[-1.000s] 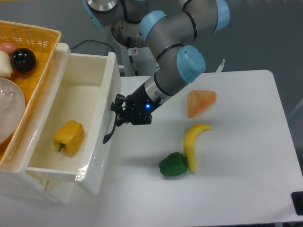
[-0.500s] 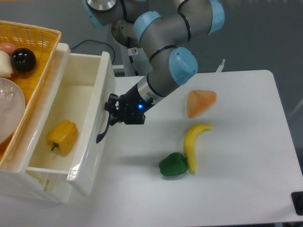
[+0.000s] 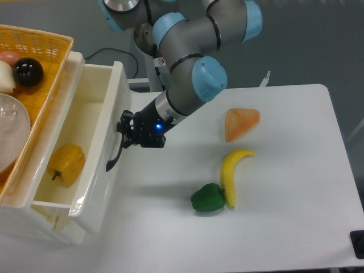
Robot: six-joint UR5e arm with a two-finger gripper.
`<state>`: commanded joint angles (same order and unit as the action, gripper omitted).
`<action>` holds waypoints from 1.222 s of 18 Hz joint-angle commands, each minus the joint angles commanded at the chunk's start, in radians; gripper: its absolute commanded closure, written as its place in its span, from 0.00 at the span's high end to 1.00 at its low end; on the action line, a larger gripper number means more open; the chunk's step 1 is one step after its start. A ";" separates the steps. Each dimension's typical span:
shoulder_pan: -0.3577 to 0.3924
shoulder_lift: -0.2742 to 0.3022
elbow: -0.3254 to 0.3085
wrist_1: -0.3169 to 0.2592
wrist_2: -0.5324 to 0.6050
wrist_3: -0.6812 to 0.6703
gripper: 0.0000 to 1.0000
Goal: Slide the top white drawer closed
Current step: 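Keep pushing the drawer front until it sits flush with the cabinet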
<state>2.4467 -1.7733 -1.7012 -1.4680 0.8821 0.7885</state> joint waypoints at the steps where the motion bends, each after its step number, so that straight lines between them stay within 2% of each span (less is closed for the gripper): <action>1: -0.003 0.000 0.000 0.000 -0.005 -0.002 0.00; 22: -0.080 -0.005 0.000 0.009 -0.032 -0.046 0.01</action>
<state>2.3669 -1.7779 -1.7012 -1.4588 0.8498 0.7424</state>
